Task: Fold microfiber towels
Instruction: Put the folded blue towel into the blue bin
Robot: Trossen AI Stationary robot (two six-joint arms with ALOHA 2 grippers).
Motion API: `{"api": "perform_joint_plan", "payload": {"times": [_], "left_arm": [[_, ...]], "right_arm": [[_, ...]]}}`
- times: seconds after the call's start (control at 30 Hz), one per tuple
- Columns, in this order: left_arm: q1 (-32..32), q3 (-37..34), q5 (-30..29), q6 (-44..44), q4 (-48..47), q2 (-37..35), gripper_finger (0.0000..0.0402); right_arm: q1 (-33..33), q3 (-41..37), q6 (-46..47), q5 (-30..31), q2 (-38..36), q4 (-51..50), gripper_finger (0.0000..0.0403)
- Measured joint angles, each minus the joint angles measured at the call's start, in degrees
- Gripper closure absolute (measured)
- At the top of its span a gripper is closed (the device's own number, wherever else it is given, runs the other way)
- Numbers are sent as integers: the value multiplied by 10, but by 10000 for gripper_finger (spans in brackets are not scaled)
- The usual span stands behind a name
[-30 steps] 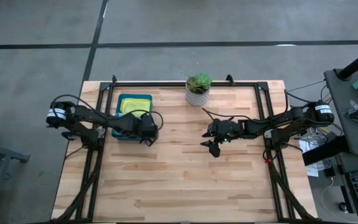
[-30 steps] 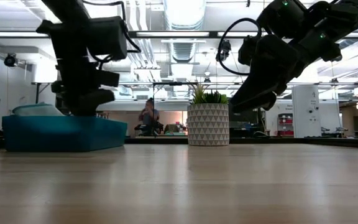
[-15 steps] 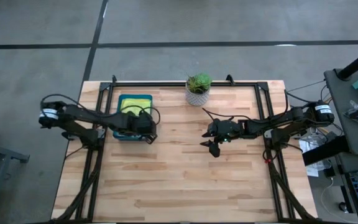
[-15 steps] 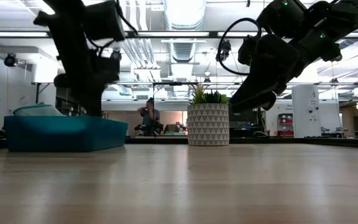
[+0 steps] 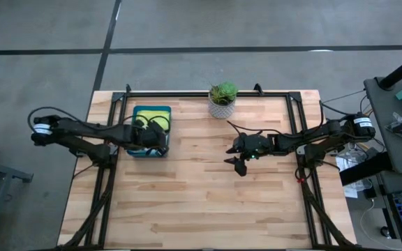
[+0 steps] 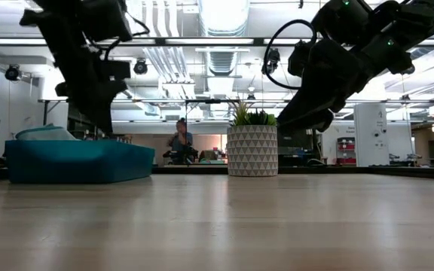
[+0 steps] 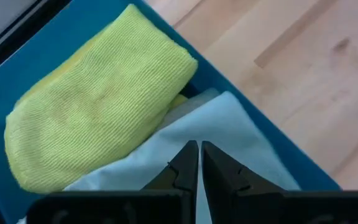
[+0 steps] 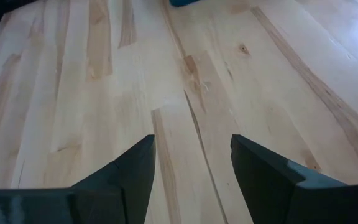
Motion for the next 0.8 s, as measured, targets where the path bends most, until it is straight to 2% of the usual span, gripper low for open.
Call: {"api": "perform_joint_plan", "payload": {"times": [0.13, 0.27, 0.33, 0.43, 0.6, 0.7, 0.8], "left_arm": [[0, -30, -15, -14, 49, 18, 395], [0, -28, -17, -16, 47, 29, 395], [0, -14, -14, -14, 19, 28, 395], [0, 14, -4, -12, -78, 19, 395], [0, 38, 77, 9, -229, 8, 395], [0, 26, 116, 16, -246, 4, 395], [0, 14, 121, 16, -246, 6, 395]], "right_arm": [[0, 0, -5, 0, 0, 9, 204], [0, 0, -6, 0, 0, 17, 204], [0, 0, -10, 0, 0, 16, 204], [0, 0, -13, 0, 0, 15, 204], [0, 0, -13, 0, 0, 16, 204], [0, 0, -16, 1, 0, 16, 204], [0, 0, -19, 3, 0, 18, 204]]}}
